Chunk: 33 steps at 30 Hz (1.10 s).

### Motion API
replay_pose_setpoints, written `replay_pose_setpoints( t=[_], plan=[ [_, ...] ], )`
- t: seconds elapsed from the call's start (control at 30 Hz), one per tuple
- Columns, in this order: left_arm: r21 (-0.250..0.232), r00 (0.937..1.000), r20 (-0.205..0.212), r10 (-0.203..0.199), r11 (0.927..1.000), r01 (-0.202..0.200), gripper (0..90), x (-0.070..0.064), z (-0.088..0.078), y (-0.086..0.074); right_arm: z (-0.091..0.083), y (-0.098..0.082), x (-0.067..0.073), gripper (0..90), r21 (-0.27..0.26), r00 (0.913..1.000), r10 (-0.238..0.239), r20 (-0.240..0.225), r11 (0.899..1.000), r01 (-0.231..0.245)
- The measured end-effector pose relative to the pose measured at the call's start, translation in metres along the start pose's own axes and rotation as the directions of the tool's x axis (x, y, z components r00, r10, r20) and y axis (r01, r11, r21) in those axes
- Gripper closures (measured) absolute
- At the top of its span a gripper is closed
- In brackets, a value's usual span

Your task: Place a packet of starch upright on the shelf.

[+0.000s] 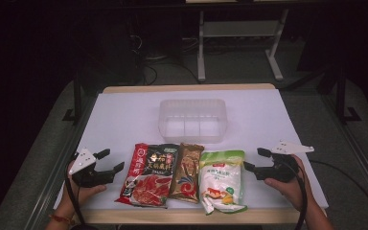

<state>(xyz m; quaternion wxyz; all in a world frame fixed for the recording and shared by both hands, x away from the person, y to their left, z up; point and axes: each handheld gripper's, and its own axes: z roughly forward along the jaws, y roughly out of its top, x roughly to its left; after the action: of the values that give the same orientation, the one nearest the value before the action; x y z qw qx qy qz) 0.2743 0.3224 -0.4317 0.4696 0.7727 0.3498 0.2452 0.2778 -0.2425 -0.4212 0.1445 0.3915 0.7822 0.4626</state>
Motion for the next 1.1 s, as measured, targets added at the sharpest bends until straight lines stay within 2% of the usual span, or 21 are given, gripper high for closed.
replay_pose_setpoints(
  t=[0.17,0.33,0.37,0.5,0.53,0.57,0.6,0.77,0.8,0.87,0.9,0.93,0.97,1.0,1.1],
  plan=[
    [0.02,0.9998,0.008,0.016,0.9997,-0.016,22.9,-0.002,0.004,0.0,0.003,-0.002,0.003,18.7,0.029,0.9991,0.008,-0.041,1.0,-0.007],
    [0.02,0.9994,0.028,0.022,0.9995,-0.023,21.5,-0.004,0.002,-0.001,0.01,-0.003,0.008,16.3,0.078,0.995,0.032,-0.095,0.997,-0.025],
    [0.02,0.9992,0.031,0.027,0.9994,-0.027,21.1,-0.005,0.002,-0.001,0.014,-0.004,0.01,15.8,0.103,0.9921,0.042,-0.118,0.994,-0.03],
    [0.017,0.9988,0.037,0.032,0.9993,-0.032,20.8,-0.007,0.002,0.001,0.019,-0.006,0.014,15.3,0.135,0.9877,0.059,-0.145,0.99,-0.039],
    [0.023,0.9986,0.037,0.037,0.999,-0.038,20.8,-0.008,0.003,0.001,0.022,-0.007,0.015,14.5,0.152,0.9832,0.067,-0.17,0.987,-0.041],
    [0.025,0.9983,0.04,0.042,0.9988,-0.043,20.8,-0.01,0.003,0.001,0.022,-0.007,0.015,14.5,0.152,0.9832,0.067,-0.17,0.987,-0.041],
    [0.029,0.9978,0.043,0.051,0.9982,-0.052,20.8,-0.011,0.003,0.001,0.026,-0.007,0.017,14.4,0.175,0.9788,0.081,-0.188,0.983,-0.048],
    [0.032,0.998,0.042,0.047,0.9983,-0.049,20.8,-0.011,0.002,0.0,0.037,-0.008,0.019,14.0,0.22,0.9757,0.082,-0.203,0.975,-0.036],
    [0.031,0.9983,0.037,0.044,0.9985,-0.046,20.8,-0.011,0.001,-0.001,0.042,-0.009,0.019,13.8,0.24,0.9724,0.101,-0.211,0.97,-0.049],
    [0.03,0.9984,0.037,0.043,0.9986,-0.044,20.8,-0.011,0.0,-0.001,0.043,-0.009,0.02,13.8,0.24,0.9721,0.099,-0.212,0.97,-0.047],
    [0.034,0.9983,0.036,0.045,0.9984,-0.046,20.8,-0.011,0.0,-0.001,0.045,-0.008,0.02,13.4,0.243,0.9662,0.115,-0.231,0.968,-0.057],
    [0.034,0.9983,0.036,0.045,0.9984,-0.046,20.8,-0.011,0.0,-0.001,0.045,-0.008,0.02,13.4,0.243,0.9662,0.115,-0.231,0.968,-0.057],
    [0.034,0.9983,0.039,0.043,0.9984,-0.045,20.8,-0.011,0.0,-0.001,0.047,-0.008,0.02,13.2,0.246,0.9625,0.125,-0.241,0.967,-0.064],
    [0.033,0.9983,0.04,0.042,0.9985,-0.043,20.9,-0.011,0.0,-0.001,0.052,-0.009,0.022,10.2,0.254,0.9504,0.146,-0.275,0.964,-0.075],
    [0.034,0.9979,0.043,0.048,0.9982,-0.049,20.8,-0.013,0.0,-0.001,0.055,-0.008,0.025,9.5,0.253,0.947,0.137,-0.291,0.966,-0.062]
  ],
)
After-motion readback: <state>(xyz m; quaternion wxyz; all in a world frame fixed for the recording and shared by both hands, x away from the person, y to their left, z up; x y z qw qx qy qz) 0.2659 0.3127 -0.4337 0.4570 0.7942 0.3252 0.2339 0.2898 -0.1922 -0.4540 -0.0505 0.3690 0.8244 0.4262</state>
